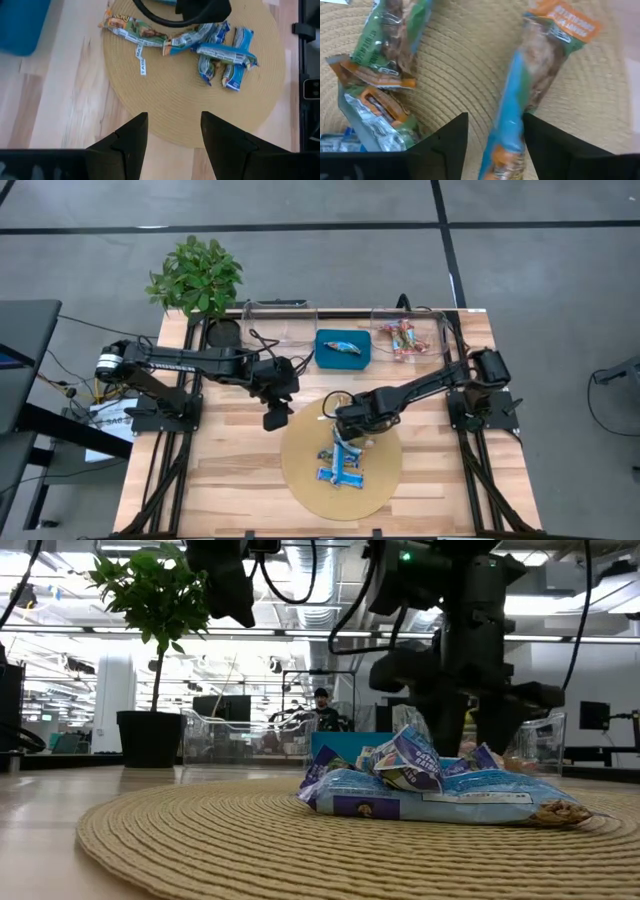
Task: Pick and place Granola Bars by type
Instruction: Put the orange granola bar into the blue bin
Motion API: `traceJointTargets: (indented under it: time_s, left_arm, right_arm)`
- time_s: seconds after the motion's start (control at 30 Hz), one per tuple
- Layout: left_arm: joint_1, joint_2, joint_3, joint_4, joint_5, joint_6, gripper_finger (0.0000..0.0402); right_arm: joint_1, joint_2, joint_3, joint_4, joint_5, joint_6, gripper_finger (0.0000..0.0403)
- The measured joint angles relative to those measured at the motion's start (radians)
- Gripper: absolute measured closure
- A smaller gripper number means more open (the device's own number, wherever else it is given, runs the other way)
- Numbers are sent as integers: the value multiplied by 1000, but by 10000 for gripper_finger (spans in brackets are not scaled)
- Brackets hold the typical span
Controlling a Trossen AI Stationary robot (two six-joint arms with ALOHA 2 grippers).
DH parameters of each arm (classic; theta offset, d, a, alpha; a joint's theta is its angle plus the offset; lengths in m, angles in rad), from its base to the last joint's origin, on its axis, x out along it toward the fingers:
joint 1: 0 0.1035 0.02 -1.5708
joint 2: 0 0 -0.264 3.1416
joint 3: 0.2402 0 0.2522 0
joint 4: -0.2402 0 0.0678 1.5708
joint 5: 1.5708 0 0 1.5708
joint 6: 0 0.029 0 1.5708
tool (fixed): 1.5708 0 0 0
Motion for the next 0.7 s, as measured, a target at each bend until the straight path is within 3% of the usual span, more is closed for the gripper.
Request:
traceJointTargets:
  time_s: [0.13, 0.43, 0.57, 0.7]
  left_arm:
    - [0, 0, 0, -1, 0, 8, 226]
    - [0, 0, 0, -1, -9, 14, 226]
    - [1, 0, 0, 8, -20, 6, 226]
    - [1, 0, 0, 49, -67, -18, 226]
  right_arm:
    - [-1, 23, 12, -22, -12, -12, 255]
    - [-2, 22, 73, -25, 15, -90, 371]
    - [-12, 3, 148, -53, 63, -179, 386]
    - [-42, -21, 229, -100, 166, -273, 376]
